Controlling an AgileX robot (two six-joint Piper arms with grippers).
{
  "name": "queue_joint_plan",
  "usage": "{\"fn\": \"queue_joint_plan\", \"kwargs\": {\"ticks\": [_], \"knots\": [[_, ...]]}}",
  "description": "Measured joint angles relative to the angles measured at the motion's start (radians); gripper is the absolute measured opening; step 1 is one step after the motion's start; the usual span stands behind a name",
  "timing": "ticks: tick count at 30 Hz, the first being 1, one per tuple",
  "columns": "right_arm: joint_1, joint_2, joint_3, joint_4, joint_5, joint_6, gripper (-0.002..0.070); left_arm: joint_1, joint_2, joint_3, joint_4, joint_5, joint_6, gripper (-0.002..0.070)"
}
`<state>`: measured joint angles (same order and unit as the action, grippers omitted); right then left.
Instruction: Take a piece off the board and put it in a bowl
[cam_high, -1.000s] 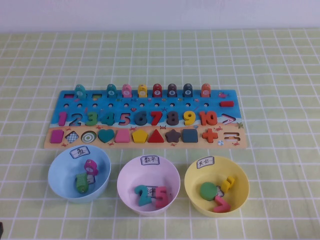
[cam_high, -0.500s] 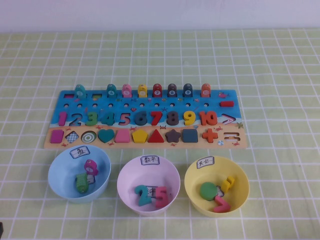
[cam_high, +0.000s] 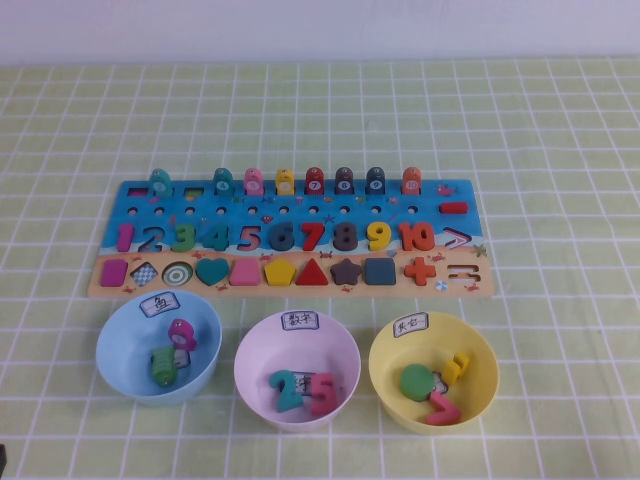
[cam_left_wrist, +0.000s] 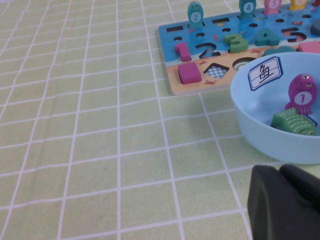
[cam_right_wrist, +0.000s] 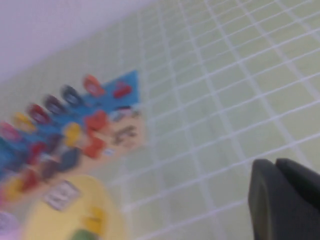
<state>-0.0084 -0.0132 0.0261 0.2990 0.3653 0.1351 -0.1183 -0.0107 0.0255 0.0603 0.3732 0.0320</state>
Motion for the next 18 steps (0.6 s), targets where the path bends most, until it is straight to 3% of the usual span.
{"fn": "queue_joint_plan", "kwargs": {"ticks": [4, 7, 18], "knots": [[0.000, 0.000, 0.000, 0.430, -0.038, 0.000, -0.0017, 0.000, 0.000, 0.000, 0.000, 0.000, 0.000, -0.0004], [0.000, 0.000, 0.000, 0.599, -0.072, 0.000, -0.0017, 0.000, 0.000, 0.000, 0.000, 0.000, 0.000, -0.0005], [0.000, 0.000, 0.000, 0.574, -0.087, -0.046, -0.0017, 0.000, 0.000, 0.000, 0.001, 0.000, 0.000, -0.0005]]}}
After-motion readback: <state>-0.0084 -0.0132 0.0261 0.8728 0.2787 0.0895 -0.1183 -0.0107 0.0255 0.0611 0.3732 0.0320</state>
